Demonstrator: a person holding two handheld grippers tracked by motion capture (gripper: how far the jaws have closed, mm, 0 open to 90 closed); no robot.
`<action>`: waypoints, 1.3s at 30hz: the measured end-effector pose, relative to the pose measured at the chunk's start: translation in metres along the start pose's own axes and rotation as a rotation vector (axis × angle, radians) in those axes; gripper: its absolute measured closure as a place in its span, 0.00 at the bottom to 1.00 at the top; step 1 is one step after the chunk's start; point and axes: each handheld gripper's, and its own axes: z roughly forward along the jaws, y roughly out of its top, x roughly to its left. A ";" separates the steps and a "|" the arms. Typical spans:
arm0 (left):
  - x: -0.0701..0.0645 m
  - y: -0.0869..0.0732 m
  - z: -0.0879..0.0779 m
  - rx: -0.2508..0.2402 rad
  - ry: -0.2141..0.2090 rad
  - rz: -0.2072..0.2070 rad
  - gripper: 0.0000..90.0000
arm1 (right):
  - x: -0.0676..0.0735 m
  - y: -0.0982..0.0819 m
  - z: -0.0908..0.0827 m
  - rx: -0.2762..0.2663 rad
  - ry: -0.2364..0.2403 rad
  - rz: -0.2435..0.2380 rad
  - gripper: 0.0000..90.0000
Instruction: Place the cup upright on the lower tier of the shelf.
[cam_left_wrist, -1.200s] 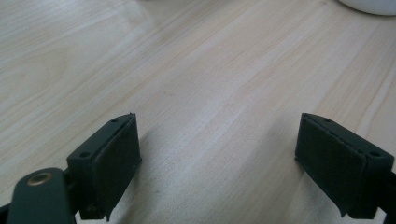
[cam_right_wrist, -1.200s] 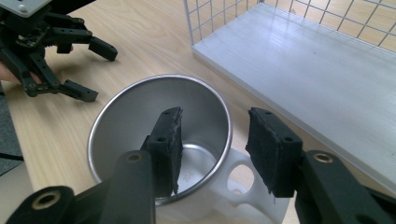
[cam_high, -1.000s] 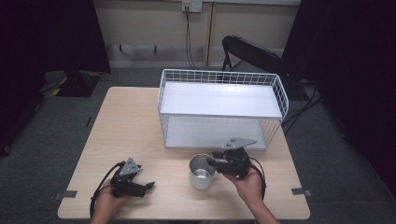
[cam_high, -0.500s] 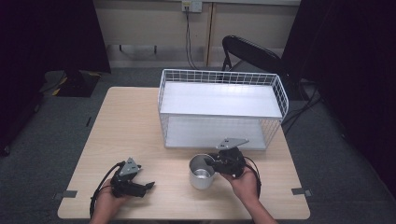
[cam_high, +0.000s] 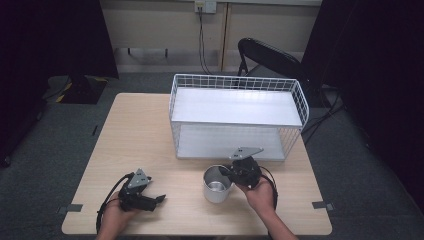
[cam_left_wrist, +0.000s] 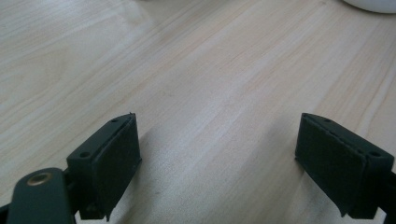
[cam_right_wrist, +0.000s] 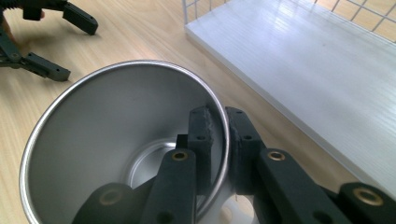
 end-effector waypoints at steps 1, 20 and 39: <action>0.000 0.000 0.000 0.000 0.000 0.000 0.15 | 0.000 0.000 -0.001 0.001 -0.008 -0.001 0.91; 0.000 0.000 0.000 0.000 0.000 0.000 0.15 | -0.022 -0.001 -0.024 -0.033 -0.079 0.066 0.91; 0.000 0.000 0.000 -0.001 -0.001 -0.001 0.14 | -0.046 -0.002 -0.037 -0.046 -0.138 0.119 0.91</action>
